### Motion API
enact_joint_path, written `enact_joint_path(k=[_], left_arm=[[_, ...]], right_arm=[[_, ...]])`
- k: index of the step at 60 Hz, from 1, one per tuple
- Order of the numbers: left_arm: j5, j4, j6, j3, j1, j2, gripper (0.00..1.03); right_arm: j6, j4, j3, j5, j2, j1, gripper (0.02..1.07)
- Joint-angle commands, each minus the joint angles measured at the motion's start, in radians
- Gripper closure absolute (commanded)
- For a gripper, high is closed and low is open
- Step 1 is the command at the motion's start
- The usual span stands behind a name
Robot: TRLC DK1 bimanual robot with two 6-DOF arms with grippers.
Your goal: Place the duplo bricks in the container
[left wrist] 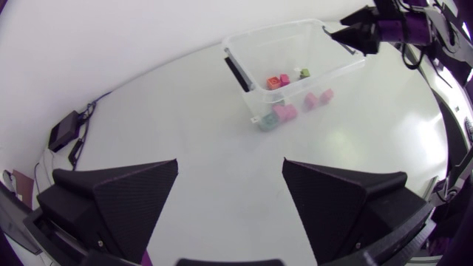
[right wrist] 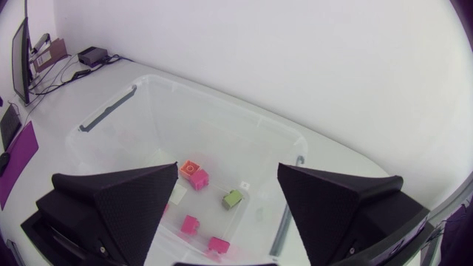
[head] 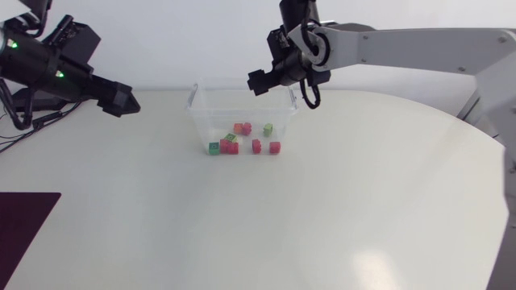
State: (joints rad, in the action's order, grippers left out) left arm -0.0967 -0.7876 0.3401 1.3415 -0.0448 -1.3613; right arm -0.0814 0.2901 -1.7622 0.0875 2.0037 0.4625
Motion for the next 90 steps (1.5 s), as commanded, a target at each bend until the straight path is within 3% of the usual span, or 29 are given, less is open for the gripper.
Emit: enact_joint_path(k=[1,9,24,60,90], left_arm=[[0.031,0.056,-0.019,-0.087,0.011,0.083,0.04],[0.089,0.146,-0.053,-0.186,0.014,0.166,0.04],[0.124,0.18,-0.061,-0.303,0.023,0.297,0.04],[0.141,0.271,-0.052,-0.604,0.106,0.62,0.04],[0.143,0.426,-0.062,-0.843,0.132,0.829,0.04]], right_arm=[[-0.037,-0.046,0.112,0.024,-0.122,-0.025,0.06],[-0.052,-0.108,0.282,0.044,-0.26,-0.067,0.06],[-0.093,-0.213,0.59,0.089,-0.526,-0.136,0.06],[-0.15,-0.207,1.049,0.09,-1.1,-0.32,0.06],[-0.17,-0.144,1.288,0.092,-1.499,-0.372,0.06]])
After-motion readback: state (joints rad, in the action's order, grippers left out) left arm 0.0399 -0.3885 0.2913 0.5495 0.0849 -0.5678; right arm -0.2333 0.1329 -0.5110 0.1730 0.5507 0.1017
